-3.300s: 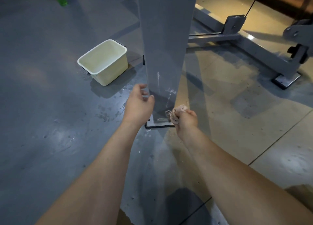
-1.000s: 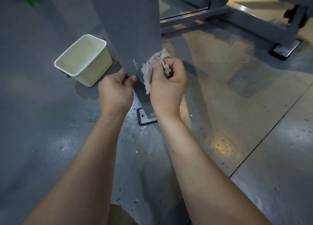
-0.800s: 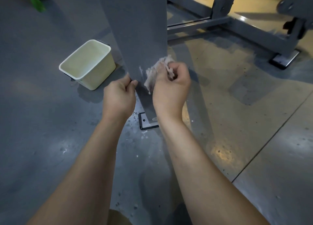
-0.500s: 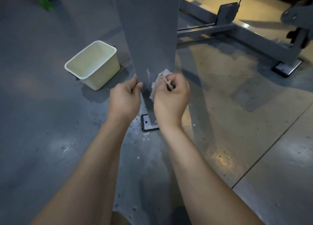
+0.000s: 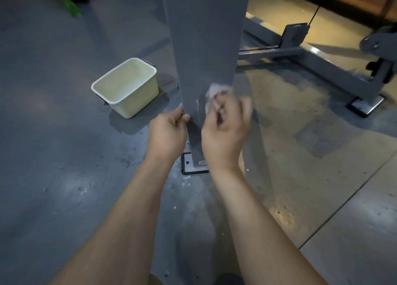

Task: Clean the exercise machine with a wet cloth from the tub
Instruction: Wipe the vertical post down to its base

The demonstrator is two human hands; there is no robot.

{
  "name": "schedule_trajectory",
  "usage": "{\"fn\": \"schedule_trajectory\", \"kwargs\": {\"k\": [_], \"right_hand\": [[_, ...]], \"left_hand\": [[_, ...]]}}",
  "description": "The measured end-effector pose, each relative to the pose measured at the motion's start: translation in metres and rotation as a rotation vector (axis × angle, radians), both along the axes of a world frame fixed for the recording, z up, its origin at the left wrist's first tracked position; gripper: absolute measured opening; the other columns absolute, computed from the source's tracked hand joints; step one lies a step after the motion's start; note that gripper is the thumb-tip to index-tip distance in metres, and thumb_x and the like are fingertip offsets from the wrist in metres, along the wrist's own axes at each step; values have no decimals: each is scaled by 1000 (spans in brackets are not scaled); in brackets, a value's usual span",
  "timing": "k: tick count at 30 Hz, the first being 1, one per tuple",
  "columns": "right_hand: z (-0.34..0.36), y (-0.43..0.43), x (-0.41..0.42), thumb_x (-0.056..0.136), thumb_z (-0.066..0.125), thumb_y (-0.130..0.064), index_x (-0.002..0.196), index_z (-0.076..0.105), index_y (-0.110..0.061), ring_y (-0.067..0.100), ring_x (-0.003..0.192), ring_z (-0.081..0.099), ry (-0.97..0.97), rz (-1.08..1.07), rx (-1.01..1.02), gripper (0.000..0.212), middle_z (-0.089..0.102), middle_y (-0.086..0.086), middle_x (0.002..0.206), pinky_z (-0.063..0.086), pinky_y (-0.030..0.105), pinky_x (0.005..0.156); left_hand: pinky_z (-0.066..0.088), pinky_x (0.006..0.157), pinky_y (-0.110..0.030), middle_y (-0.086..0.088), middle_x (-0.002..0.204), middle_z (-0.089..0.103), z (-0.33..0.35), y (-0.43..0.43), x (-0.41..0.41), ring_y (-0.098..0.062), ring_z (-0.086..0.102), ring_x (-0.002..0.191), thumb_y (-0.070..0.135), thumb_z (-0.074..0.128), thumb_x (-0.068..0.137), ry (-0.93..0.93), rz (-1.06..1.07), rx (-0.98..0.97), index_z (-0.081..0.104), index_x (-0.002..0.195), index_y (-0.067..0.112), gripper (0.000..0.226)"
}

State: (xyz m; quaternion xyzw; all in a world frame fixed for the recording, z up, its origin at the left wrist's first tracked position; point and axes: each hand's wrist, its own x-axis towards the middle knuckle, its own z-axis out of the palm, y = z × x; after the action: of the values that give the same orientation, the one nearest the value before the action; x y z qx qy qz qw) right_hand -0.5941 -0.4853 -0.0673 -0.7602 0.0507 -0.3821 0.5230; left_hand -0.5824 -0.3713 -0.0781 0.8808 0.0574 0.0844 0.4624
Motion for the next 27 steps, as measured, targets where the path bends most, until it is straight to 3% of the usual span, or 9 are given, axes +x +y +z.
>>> {"fn": "schedule_trajectory", "kwargs": {"k": [3, 6, 8, 10, 13, 16, 20, 23, 27], "right_hand": [[-29, 7, -12, 86, 63, 8, 81, 64, -8, 17, 71, 51, 202, 83, 28, 17, 42, -5, 93, 38, 19, 67], [-9, 8, -3, 83, 63, 10, 82, 65, -7, 19, 71, 52, 94, 43, 5, 17, 44, -3, 93, 41, 14, 68], [0, 10, 3, 82, 62, 10, 84, 67, -6, 21, 71, 51, 0, 36, -41, 17, 44, 1, 93, 41, 16, 68], [-10, 12, 4, 80, 61, 12, 82, 67, -4, 24, 71, 50, -33, 31, -94, 18, 43, 2, 91, 46, 28, 67], [-31, 16, -5, 76, 58, 14, 80, 67, -3, 28, 73, 50, 50, 41, -150, 19, 45, 8, 87, 48, 44, 65], [-17, 18, -4, 76, 60, 13, 82, 69, -5, 27, 75, 52, 51, 60, -136, 21, 47, 9, 89, 48, 41, 67], [-6, 16, 7, 80, 60, 12, 85, 71, -2, 33, 76, 53, -73, 75, -192, 19, 48, 14, 89, 48, 44, 67], [-35, 15, -4, 77, 56, 13, 84, 70, -1, 33, 77, 50, 46, 103, -253, 22, 46, 14, 88, 47, 48, 66], [-25, 14, -6, 78, 57, 12, 86, 70, -3, 29, 80, 53, 75, 120, -218, 22, 49, 12, 91, 49, 43, 69]], "left_hand": [[40, 66, -15, 13, 73, 64, 4, 2, -3, -2, 48, 61, 18, 54, 104, 32, -8, -24, 72, 126, 28, 30], [46, 76, -10, 10, 94, 76, 3, 5, -3, 3, 59, 73, 18, 51, 105, 65, -44, -79, 72, 126, 22, 30], [52, 97, -25, 10, 109, 77, 0, 8, -2, -3, 70, 98, 20, 48, 104, 88, -81, -148, 70, 129, 26, 34], [55, 103, -40, 11, 108, 78, -1, 9, -3, -15, 72, 104, 18, 45, 104, 111, -90, -183, 70, 131, 28, 38], [55, 102, -42, 12, 108, 77, -1, 11, -4, -8, 71, 104, 25, 46, 100, 136, -51, -197, 67, 136, 25, 41], [57, 99, -43, 4, 107, 78, 1, 12, -3, -12, 73, 102, 27, 46, 101, 146, 17, -280, 65, 137, 18, 41], [61, 91, -38, -4, 99, 77, 8, 8, 2, -17, 75, 93, 18, 51, 106, 85, 146, -404, 70, 114, 15, 21], [62, 88, -39, -6, 95, 77, 13, 4, 1, -19, 75, 92, 21, 54, 104, 58, 189, -469, 65, 94, 17, 15], [62, 87, -38, -6, 94, 76, 19, 3, -1, -21, 75, 93, 20, 50, 104, 94, 214, -597, 61, 89, 15, 19]]}}
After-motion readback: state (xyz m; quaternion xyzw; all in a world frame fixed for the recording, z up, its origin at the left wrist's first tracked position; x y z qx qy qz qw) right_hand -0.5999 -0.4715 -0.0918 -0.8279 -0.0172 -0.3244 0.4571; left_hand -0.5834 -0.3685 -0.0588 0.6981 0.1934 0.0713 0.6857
